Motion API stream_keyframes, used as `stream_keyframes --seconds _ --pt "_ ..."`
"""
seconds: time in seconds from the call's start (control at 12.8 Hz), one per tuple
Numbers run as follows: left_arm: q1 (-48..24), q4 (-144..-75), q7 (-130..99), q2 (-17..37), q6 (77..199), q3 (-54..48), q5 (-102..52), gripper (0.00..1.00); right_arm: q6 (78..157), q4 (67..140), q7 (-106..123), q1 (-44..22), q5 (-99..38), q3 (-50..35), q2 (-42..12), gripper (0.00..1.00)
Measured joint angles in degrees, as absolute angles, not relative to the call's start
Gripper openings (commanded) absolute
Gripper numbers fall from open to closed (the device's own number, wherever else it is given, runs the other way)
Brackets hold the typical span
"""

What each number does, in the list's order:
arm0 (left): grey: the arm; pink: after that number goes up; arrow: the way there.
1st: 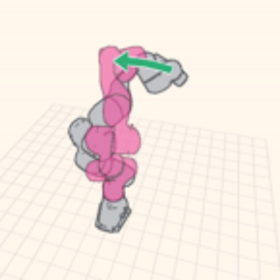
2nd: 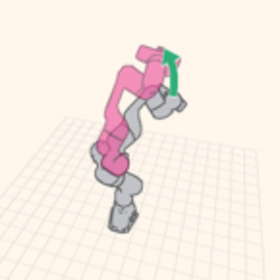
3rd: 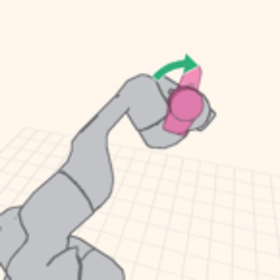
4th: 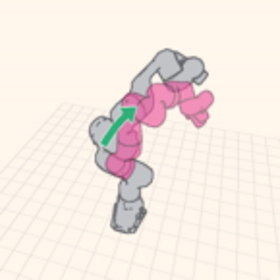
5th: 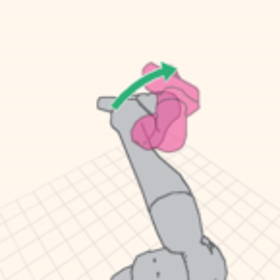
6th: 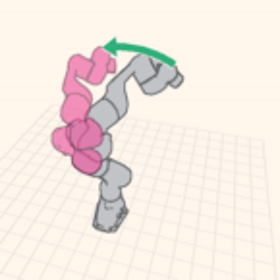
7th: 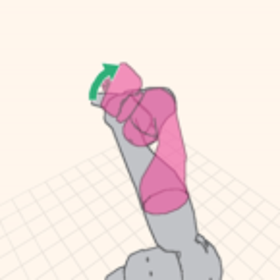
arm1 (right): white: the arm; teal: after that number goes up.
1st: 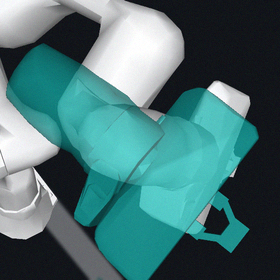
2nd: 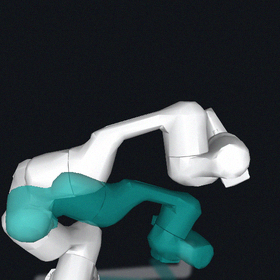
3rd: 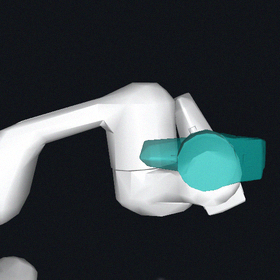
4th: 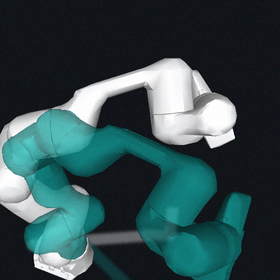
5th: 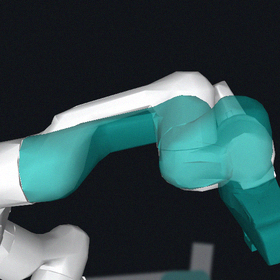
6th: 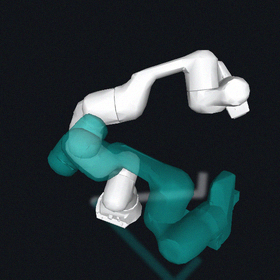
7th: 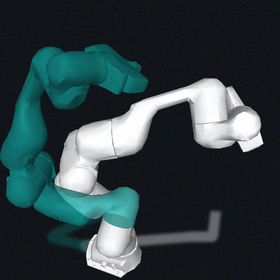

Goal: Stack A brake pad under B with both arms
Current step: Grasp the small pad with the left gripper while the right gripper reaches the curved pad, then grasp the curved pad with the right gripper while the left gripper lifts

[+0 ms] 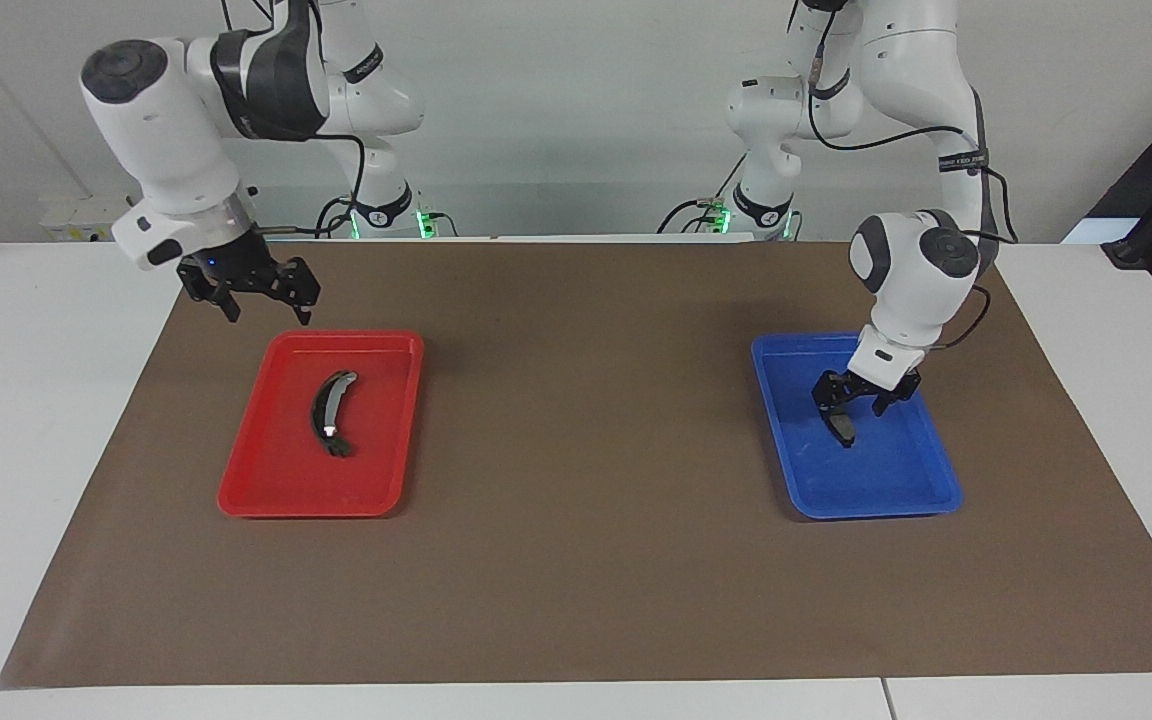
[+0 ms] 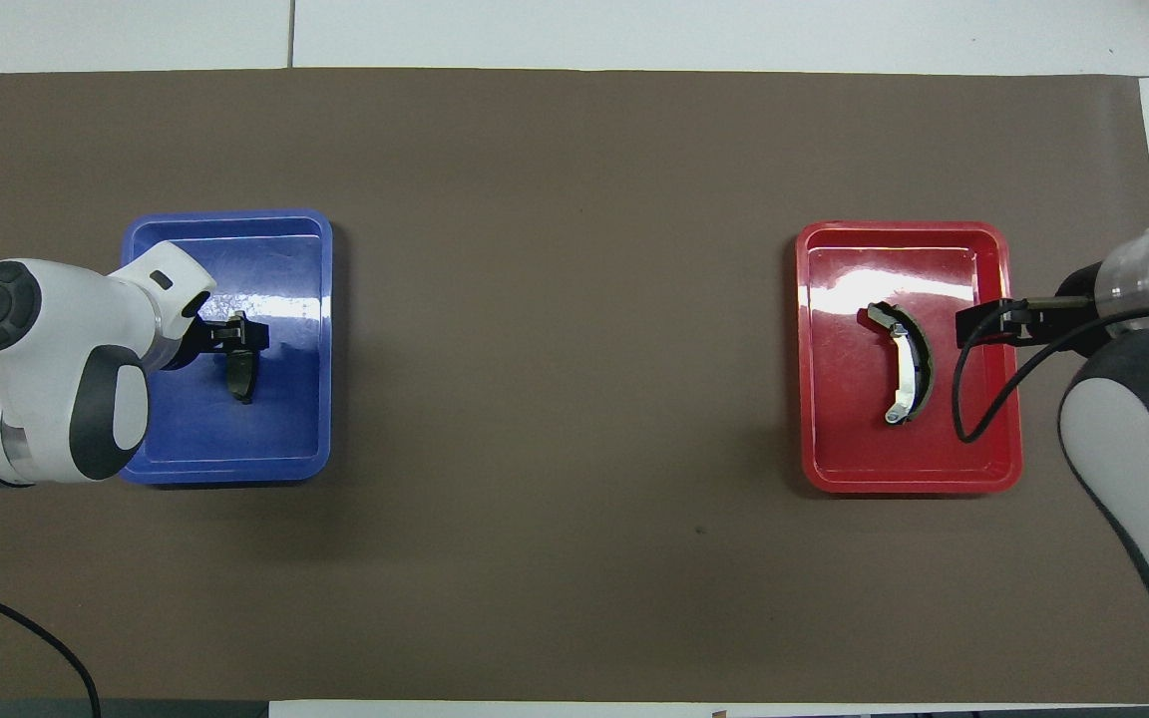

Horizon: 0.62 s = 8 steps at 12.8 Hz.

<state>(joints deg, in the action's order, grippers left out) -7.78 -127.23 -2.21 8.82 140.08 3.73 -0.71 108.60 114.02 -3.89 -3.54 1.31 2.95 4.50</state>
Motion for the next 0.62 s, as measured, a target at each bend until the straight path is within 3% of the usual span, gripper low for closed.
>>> stream_keyframes --seconds 0.31,0.39,0.62 --pt "-7.8 -128.2 -2.2 9.5 140.3 3.7 -0.7 0.89 127.8 126.5 -3.9 -3.4 1.3 3.1 0.9 0.99" --pt "-7.8 -128.3 -2.2 9.5 140.3 3.7 -0.7 0.81 131.2 128.8 -3.9 -3.3 1.3 3.1 0.2 0.99" --pt "-7.8 -128.9 -2.3 9.5 140.3 3.7 -0.7 0.26 137.5 132.2 -3.8 -3.3 1.3 3.2 -1.8 0.99"
